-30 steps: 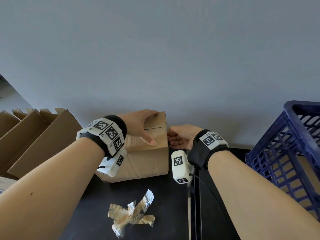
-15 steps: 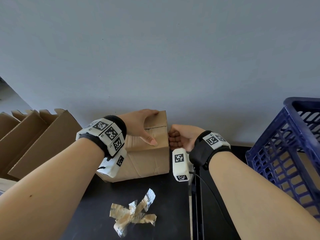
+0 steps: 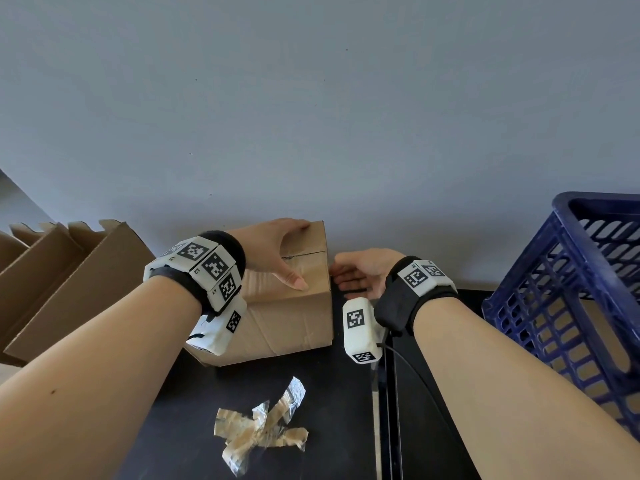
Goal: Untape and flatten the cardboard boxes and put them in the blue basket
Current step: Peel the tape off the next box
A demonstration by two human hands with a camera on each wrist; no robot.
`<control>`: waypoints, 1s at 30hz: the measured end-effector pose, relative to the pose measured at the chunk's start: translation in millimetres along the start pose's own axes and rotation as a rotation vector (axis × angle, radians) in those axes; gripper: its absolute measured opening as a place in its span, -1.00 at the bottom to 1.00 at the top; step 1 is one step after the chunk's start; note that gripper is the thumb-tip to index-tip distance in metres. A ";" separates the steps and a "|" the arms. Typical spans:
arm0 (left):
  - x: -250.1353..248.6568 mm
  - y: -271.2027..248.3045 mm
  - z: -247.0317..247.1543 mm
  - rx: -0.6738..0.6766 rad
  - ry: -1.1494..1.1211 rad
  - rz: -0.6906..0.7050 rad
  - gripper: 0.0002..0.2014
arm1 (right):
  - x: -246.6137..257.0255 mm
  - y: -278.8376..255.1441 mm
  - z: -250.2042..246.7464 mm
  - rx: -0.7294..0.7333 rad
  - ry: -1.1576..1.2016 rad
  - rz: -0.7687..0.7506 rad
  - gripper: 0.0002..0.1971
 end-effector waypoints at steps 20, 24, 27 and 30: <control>4.3 2.5 -1.2 0.003 -0.009 -0.011 0.12 | 17.6 -5.7 3.0 0.064 0.284 -0.063 -0.80; 3.3 3.5 -1.0 0.011 -0.020 -0.010 0.12 | 22.6 -14.2 -12.0 -0.054 -0.069 -0.011 -0.80; 3.5 3.8 0.3 0.013 -0.015 -0.014 0.13 | 19.6 -11.5 -3.2 -0.003 -0.266 0.037 -0.77; 4.0 3.8 0.0 0.007 -0.004 -0.020 0.13 | 29.9 -12.0 0.7 -0.002 -0.389 0.038 -0.80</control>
Point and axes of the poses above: each hand's wrist, its own y-axis towards the middle knuckle, its own z-axis out of the palm, x = y × z, the point moved 8 cm from there along y, towards the middle knuckle, and after that the axes turned 11 degrees about x, right-handed, at the moved point
